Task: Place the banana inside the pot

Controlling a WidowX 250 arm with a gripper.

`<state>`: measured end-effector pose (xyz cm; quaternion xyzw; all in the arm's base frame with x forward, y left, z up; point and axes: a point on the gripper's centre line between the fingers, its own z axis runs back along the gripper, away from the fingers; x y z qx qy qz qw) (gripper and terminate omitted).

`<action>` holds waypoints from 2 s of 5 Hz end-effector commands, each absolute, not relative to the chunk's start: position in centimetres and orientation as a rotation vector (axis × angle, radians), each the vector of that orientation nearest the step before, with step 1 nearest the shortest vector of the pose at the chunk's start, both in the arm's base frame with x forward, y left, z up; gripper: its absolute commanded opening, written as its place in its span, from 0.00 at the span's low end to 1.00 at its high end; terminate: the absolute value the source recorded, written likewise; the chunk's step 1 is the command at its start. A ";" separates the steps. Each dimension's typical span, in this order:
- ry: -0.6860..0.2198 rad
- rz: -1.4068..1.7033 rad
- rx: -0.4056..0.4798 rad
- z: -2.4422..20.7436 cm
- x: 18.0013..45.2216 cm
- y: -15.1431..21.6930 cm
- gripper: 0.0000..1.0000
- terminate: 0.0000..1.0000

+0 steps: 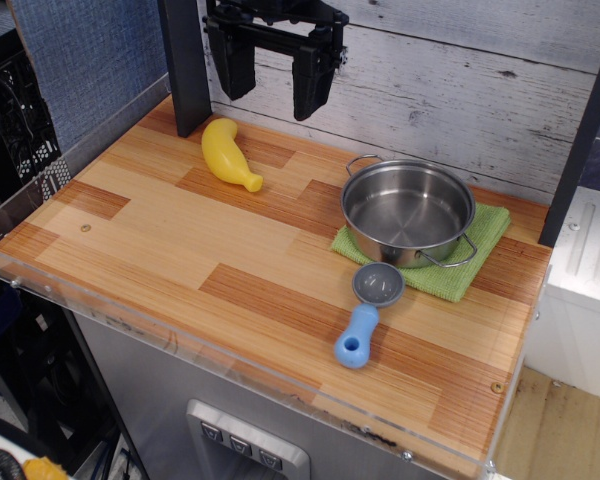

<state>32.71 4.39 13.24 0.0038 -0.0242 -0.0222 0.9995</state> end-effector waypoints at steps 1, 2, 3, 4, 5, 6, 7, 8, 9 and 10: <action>-0.048 -0.044 0.008 13.2 32.7 4.4 1.00 0.00; -0.057 -0.020 0.009 12.9 33.4 5.2 1.00 0.00; -0.124 0.074 0.022 12.8 34.5 7.1 1.00 0.00; -0.193 0.144 0.042 13.0 35.8 9.7 1.00 0.00; -0.208 0.196 0.060 12.5 36.3 12.3 1.00 0.00; -0.189 0.218 0.067 11.5 36.0 14.7 1.00 0.00; -0.168 0.230 0.066 10.1 35.4 15.3 1.00 0.00; -0.156 0.253 0.061 9.2 34.8 15.7 1.00 0.00; -0.156 0.280 0.056 8.3 34.7 15.5 1.00 0.00; -0.147 0.311 0.057 7.2 34.9 15.4 1.00 0.00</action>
